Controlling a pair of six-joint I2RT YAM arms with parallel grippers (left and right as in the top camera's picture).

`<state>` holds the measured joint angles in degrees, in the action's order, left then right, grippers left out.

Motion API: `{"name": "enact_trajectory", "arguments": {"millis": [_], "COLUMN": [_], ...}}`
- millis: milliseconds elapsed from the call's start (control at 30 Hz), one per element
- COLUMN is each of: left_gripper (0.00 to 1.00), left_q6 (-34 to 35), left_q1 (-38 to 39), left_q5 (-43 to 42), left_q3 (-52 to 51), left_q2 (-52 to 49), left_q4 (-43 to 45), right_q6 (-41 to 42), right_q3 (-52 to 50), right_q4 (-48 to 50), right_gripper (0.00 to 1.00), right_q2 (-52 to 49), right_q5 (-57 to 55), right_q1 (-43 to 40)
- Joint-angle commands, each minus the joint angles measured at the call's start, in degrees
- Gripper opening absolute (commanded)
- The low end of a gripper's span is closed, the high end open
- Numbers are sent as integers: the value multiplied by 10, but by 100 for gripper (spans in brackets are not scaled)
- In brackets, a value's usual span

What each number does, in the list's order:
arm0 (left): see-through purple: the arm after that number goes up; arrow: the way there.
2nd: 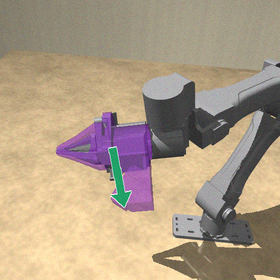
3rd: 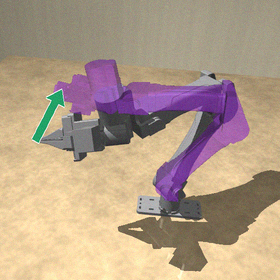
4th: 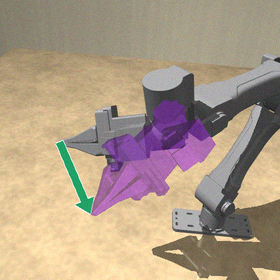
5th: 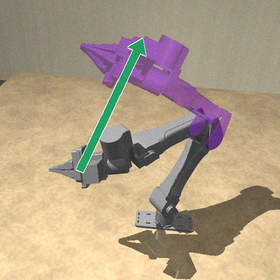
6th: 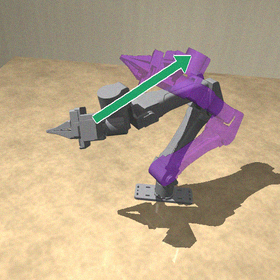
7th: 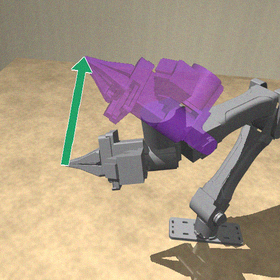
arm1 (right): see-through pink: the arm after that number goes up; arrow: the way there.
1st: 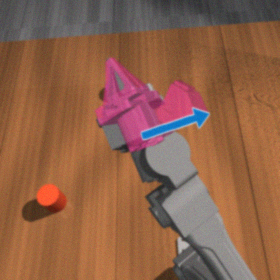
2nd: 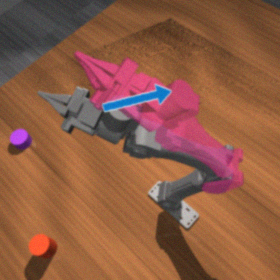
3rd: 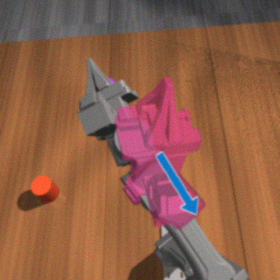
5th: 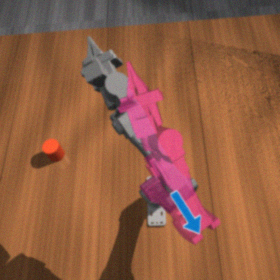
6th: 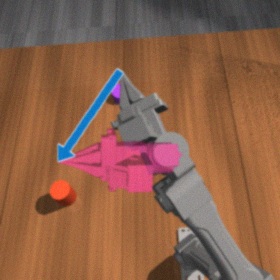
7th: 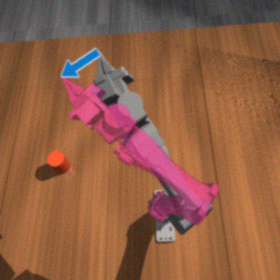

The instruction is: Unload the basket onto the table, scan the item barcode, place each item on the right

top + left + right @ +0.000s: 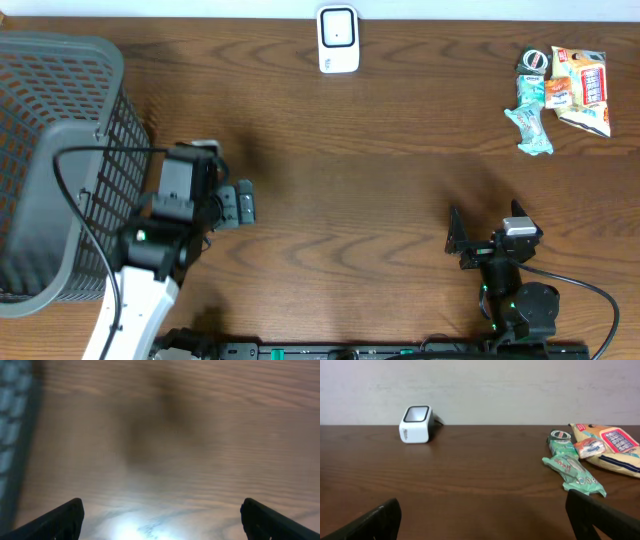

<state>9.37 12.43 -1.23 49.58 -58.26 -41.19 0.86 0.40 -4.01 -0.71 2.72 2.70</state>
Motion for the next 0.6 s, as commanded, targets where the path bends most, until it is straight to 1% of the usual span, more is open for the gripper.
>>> {"name": "enact_trajectory", "arguments": {"millis": [0,333,567], "left_gripper": [98,98,98], "left_q6": [-68,-76,-76], "left_q1": [-2,-2,-2], "left_q5": [-75,-73,-74], "left_q3": [-53,-193,-290], "left_q2": [49,186,294], "left_q4": [41,128,205], "right_q6": [8,8,8], "right_q3": [0,0,0], "right_q4": [-3,-3,-3], "right_gripper": [99,99,99], "right_q2": [4,4,4], "right_q5": [-7,-7,-7], "right_q1": [-4,-4,-4]}}
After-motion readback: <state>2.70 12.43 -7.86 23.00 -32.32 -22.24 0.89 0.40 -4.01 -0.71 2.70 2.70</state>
